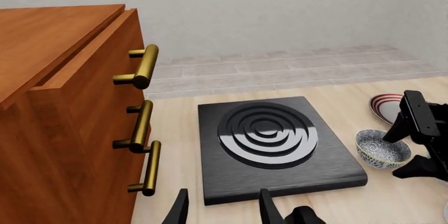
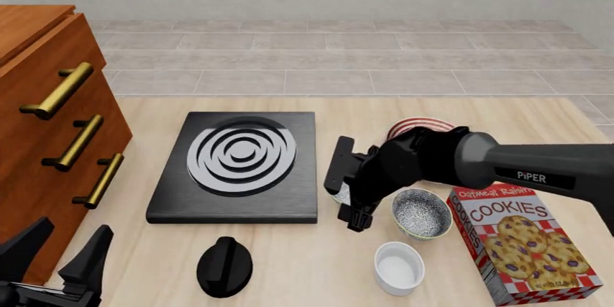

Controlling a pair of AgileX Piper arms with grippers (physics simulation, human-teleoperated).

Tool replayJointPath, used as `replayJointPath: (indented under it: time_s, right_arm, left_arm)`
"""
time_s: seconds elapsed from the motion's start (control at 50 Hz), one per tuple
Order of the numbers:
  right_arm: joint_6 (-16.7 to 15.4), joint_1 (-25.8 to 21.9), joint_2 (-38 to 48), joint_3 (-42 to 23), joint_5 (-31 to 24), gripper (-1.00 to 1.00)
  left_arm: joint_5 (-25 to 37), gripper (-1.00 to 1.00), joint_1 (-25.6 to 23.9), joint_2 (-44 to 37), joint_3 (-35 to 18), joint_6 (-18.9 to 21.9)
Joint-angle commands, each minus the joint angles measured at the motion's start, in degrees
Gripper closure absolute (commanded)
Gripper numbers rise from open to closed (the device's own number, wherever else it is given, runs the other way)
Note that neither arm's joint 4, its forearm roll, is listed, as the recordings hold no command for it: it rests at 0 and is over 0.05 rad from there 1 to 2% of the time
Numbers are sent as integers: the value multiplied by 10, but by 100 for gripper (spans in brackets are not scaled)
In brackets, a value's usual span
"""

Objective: Pick the akita bowl from table center and place it on the plate.

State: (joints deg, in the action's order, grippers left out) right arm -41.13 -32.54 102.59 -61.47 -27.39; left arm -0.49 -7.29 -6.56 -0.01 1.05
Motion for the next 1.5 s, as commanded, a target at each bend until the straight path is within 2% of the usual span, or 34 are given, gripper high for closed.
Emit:
replayJointPath:
  time_s: [0.02,0.34,0.4,0.68,0.84,0.88,1.02,1.04,1.34,1.36,1.38,1.5]
  right_arm:
    - [8,0,24,-1,12,-100]
    - [15,8,39,33,49,-100]
    - [29,5,45,31,50,-100]
    - [-11,51,69,48,86,-100]
    - [-5,47,78,50,91,-100]
    - [-16,48,75,57,99,-100]
    - [-11,26,61,61,98,-100]
    - [-21,26,58,66,102,100]
    - [-32,7,24,70,85,100]
    - [-55,14,20,79,93,100]
    - [-64,13,21,85,94,100]
    - [-58,16,-1,72,74,100]
  left_arm:
    - [-1,-100,-1,-2,0,4]
    - [5,-100,-5,1,0,11]
    - [7,-100,-8,4,0,14]
    - [10,-100,-8,7,0,19]
    - [11,-100,-9,8,0,18]
    - [11,-100,-9,8,0,18]
    - [8,-100,-10,5,0,17]
    - [8,-100,-10,5,0,18]
    - [4,-100,-12,2,0,18]
    - [3,-100,-11,1,0,17]
    - [2,-100,-11,0,0,17]
    - [9,-100,-10,10,0,25]
